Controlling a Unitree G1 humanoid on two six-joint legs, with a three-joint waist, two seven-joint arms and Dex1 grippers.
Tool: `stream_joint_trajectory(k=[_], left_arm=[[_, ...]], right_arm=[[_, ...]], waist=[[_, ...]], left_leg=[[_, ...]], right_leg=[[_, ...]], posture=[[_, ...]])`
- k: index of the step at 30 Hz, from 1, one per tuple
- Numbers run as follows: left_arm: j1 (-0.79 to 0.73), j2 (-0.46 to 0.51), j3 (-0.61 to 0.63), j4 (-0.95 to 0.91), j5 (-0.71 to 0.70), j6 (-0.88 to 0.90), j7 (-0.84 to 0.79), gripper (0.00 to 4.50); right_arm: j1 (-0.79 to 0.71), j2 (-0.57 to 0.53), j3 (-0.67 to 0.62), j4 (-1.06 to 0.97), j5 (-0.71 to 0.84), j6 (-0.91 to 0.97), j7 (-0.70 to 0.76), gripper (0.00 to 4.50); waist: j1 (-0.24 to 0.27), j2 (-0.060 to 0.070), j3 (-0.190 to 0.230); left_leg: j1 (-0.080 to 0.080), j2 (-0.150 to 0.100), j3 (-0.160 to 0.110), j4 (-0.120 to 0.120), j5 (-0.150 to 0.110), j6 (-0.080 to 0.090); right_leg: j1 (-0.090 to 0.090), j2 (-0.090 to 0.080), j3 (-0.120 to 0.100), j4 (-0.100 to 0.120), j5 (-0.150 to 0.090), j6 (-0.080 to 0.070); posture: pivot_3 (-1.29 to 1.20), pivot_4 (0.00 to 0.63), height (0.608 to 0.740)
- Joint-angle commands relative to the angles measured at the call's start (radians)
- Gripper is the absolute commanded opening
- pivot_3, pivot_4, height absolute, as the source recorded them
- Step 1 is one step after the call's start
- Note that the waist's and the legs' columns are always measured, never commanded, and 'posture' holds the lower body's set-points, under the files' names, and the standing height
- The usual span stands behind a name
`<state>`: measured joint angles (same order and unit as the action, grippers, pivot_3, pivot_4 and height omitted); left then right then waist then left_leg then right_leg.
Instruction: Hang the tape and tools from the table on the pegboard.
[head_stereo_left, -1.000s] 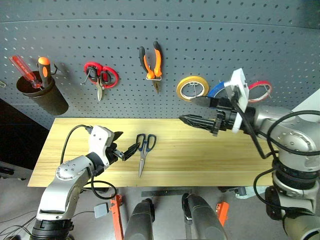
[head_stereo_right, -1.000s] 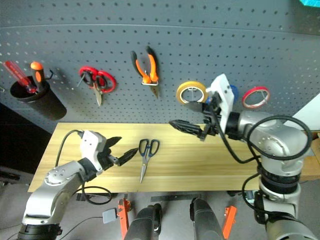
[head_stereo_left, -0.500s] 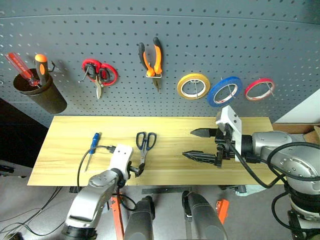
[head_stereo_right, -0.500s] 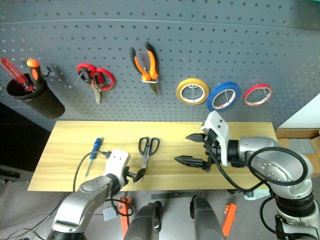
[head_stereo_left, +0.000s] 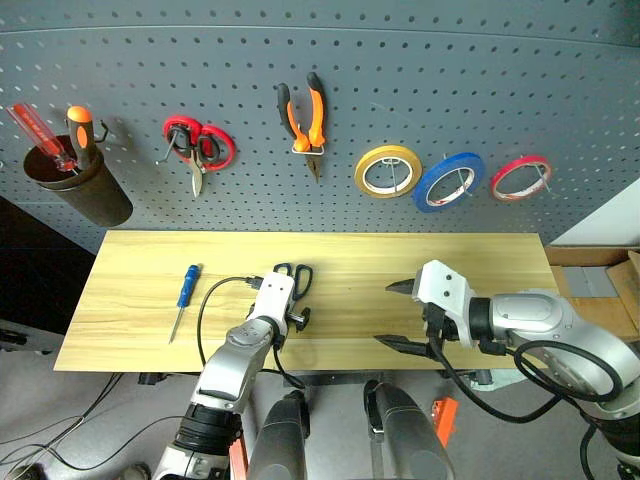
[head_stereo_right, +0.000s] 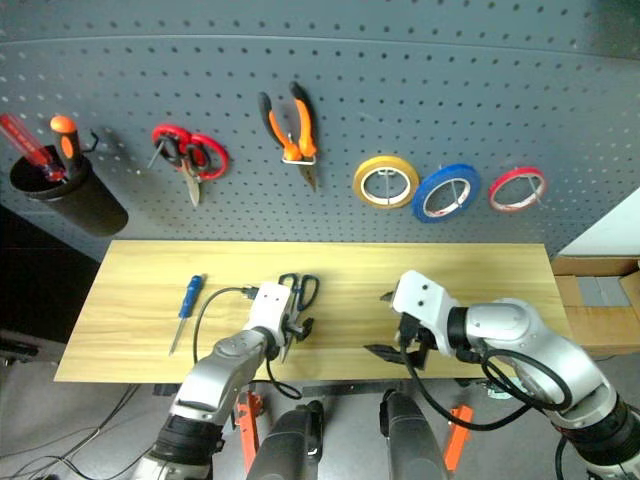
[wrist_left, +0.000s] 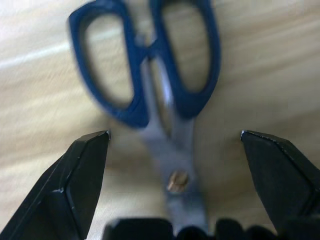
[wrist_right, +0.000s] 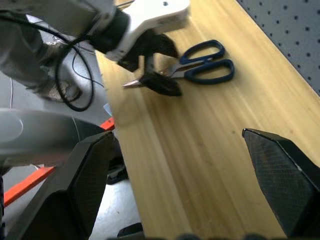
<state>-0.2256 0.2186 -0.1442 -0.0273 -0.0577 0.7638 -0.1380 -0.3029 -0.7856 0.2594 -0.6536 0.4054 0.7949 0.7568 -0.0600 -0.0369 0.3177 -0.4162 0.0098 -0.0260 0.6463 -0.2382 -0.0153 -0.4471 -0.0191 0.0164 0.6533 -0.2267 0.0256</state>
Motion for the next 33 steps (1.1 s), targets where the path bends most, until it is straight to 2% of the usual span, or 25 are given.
stream_joint_trajectory(k=[1,11,14,24,33], left_arm=[[0.018,-0.019,0.008,0.020,0.008,0.027,0.009,4.50],[0.054,-0.008,0.064,0.009,0.022,0.047,0.029,4.50],[0.063,-0.003,0.071,0.017,0.027,0.049,0.026,3.88],[0.052,0.011,0.097,0.075,0.018,0.029,0.001,0.61],[0.120,0.111,0.161,-0.010,-0.020,-0.290,-0.136,0.55]], right_arm=[[0.003,0.002,-0.022,-0.038,0.006,-0.021,0.009,4.47],[0.004,0.032,-0.054,-0.029,0.050,0.015,0.001,4.47],[-0.002,0.038,-0.054,-0.027,0.058,0.024,-0.004,4.50],[-0.012,0.048,-0.066,-0.024,0.069,0.047,-0.006,4.50],[-0.020,0.047,-0.061,-0.016,0.045,0.029,-0.020,4.50]], waist=[[-0.001,0.000,0.001],[-0.003,0.000,0.002],[-0.003,0.000,0.002],[-0.003,0.000,0.002],[-0.017,0.001,0.004]], left_leg=[[0.000,0.000,0.000,0.000,0.000,0.000],[0.001,0.001,0.000,0.000,0.000,0.000],[0.001,0.001,-0.001,0.000,0.000,0.000],[0.002,0.001,-0.001,0.000,0.000,0.000],[0.000,0.002,-0.002,-0.002,0.000,0.000]], right_leg=[[0.000,0.000,0.000,0.000,0.000,0.000],[0.002,0.000,-0.001,-0.003,0.000,0.001],[0.002,0.000,-0.001,-0.003,0.001,0.001],[0.004,0.000,-0.001,-0.005,0.001,0.002],[0.002,-0.001,-0.001,-0.006,0.001,0.002]], posture=[[-0.15,0.364,0.740],[-0.15,0.363,0.740],[-0.15,0.361,0.740],[-0.16,0.355,0.740],[-0.16,0.351,0.740]])
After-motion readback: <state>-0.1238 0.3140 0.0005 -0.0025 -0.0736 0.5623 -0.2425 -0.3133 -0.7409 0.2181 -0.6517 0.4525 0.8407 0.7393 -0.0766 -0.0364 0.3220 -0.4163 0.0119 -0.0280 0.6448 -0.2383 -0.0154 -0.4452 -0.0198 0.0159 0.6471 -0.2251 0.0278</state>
